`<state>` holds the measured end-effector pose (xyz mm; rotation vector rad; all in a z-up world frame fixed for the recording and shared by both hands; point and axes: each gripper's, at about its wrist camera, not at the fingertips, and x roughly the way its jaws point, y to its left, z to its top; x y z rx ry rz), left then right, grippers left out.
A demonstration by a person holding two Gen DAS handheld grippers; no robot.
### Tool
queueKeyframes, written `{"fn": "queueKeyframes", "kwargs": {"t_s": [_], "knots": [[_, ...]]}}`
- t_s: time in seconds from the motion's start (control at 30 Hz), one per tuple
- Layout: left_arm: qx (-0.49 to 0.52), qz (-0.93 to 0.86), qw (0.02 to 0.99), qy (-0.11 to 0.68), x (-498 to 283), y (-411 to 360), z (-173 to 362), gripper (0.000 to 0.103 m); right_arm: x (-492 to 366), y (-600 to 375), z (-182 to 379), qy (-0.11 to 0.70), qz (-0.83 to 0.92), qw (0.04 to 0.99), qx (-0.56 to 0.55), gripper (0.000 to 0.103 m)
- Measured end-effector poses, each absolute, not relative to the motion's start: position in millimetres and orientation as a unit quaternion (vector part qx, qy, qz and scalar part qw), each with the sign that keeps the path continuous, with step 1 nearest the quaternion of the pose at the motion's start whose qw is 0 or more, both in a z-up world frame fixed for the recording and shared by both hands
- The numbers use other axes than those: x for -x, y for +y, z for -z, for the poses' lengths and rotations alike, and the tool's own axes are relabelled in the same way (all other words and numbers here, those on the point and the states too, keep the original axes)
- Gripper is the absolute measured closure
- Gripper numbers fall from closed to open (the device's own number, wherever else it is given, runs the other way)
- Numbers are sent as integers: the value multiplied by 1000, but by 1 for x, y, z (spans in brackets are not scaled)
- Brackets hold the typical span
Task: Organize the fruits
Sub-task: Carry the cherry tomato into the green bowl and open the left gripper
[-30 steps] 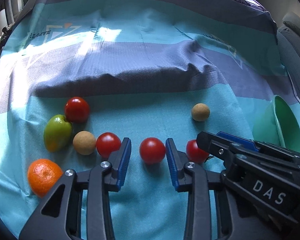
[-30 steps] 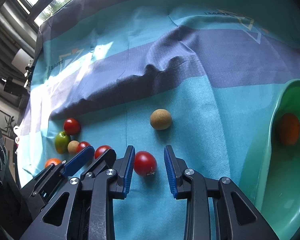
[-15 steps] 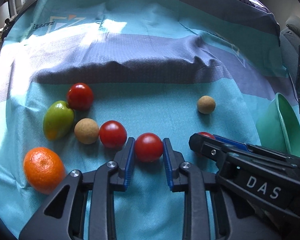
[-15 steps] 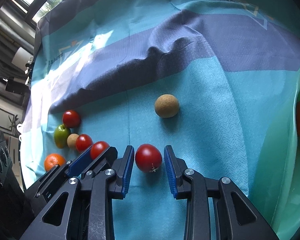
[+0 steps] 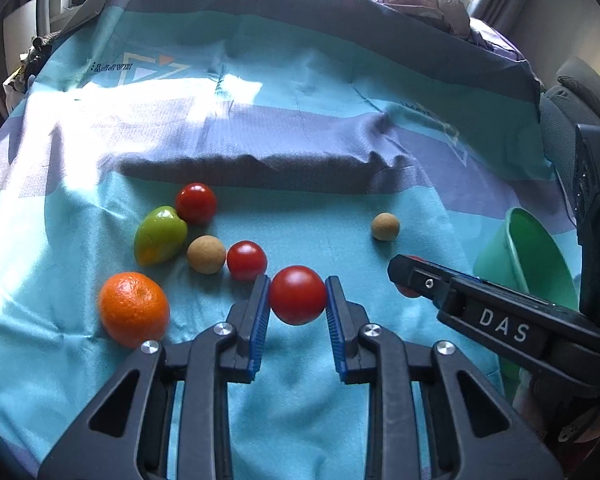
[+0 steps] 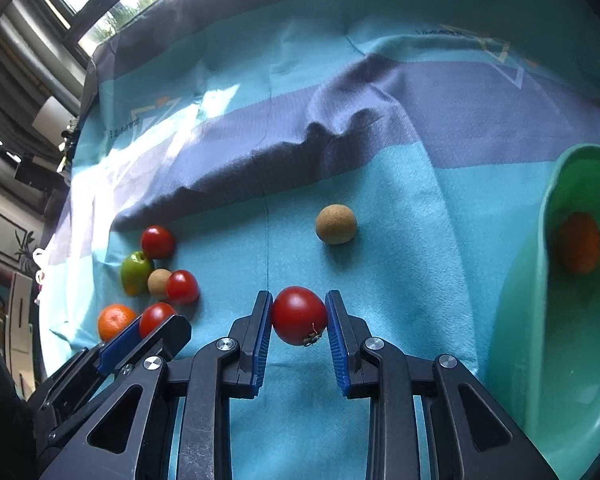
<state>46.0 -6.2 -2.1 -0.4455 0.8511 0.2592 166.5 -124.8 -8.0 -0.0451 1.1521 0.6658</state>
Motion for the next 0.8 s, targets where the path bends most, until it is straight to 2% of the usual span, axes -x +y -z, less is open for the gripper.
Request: {"fn": "queueKeyframes", "kwargs": {"t_s": [0.4,0.8], "knots": [[169,-28,921,349,-55,-89,-65,76,-163,-229,-76,425,-314,845,-78,74],[130,70,913,381,-114,-186,-57,76,-189,-322,-69,424,-217,870,-129,74]]}}
